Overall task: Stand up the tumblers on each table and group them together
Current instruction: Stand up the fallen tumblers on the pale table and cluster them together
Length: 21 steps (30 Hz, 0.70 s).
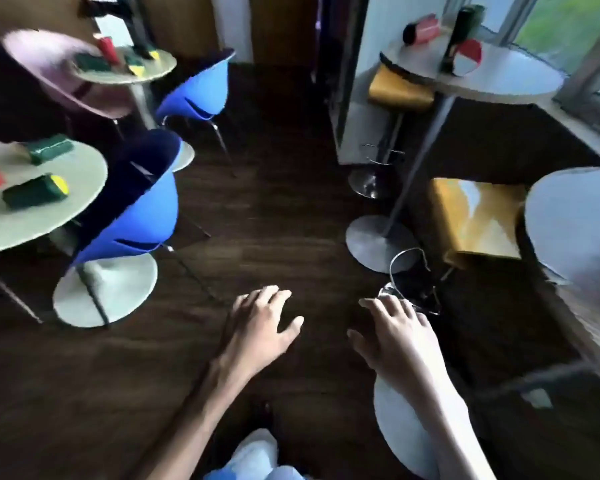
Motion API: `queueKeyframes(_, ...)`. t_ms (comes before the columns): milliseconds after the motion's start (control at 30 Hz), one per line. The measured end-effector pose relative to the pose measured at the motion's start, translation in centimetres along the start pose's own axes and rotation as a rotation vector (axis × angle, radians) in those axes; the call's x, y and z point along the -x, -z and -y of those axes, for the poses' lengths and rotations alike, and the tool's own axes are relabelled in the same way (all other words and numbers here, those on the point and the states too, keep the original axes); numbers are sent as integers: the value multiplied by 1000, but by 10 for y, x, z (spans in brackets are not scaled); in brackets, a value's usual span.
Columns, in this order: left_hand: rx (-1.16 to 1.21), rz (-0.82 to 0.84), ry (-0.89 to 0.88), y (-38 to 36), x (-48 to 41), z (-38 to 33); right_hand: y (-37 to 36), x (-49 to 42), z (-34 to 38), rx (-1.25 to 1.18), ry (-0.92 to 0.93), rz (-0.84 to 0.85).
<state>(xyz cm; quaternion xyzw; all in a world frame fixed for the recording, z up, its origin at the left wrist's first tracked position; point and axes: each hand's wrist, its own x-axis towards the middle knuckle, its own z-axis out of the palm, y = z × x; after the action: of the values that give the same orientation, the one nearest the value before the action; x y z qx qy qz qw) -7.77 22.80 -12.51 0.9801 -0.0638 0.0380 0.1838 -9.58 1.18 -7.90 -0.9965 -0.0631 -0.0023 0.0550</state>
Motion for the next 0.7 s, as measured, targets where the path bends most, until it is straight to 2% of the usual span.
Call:
queueKeyframes(133, 4, -47, 271, 22, 42, 91, -22, -41, 78, 43, 231, 127)
queueKeyframes(233, 93, -142, 428, 34, 70, 159, -36, -71, 142, 33, 367, 194)
queueKeyframes(333, 61, -223, 558, 58, 96, 216, -42, -97, 211, 22, 459, 278)
queueKeyframes(467, -1, -249, 673, 89, 126, 291, -54, -116, 299, -44, 555, 234)
queueKeyframes(700, -82, -208, 758, 122, 153, 386, -79, -146, 420, -52, 640, 295)
